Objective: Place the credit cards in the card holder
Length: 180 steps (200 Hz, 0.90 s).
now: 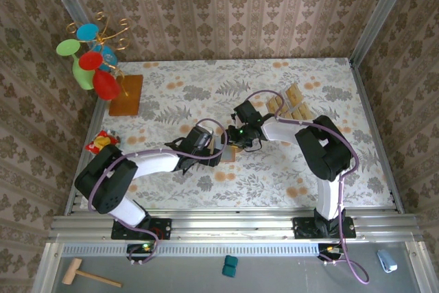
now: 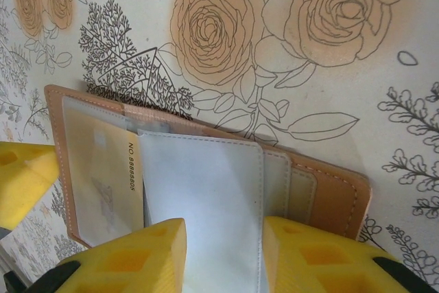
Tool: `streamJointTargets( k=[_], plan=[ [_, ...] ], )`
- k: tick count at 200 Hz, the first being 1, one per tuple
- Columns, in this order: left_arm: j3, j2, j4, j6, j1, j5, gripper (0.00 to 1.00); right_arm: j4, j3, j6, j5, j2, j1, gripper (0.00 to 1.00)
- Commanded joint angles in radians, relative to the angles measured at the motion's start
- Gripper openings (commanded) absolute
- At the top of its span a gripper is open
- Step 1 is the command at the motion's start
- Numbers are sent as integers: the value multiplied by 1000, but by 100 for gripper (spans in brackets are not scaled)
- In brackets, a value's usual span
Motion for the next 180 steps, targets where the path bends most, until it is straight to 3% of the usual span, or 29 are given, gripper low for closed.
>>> streamJointTargets(
  k=[1,66,180],
  plan=[
    [-11,-75,-23,-32,42,28,100,-18,24,6,-25,25,8,37],
    [-36,-141,-130,-47,220,57,100,-20,23,6,-21,32,8,37],
    [-124,-54,-2,-83,219,106,100,-77,135,-1,-35,73,62,36]
  ],
)
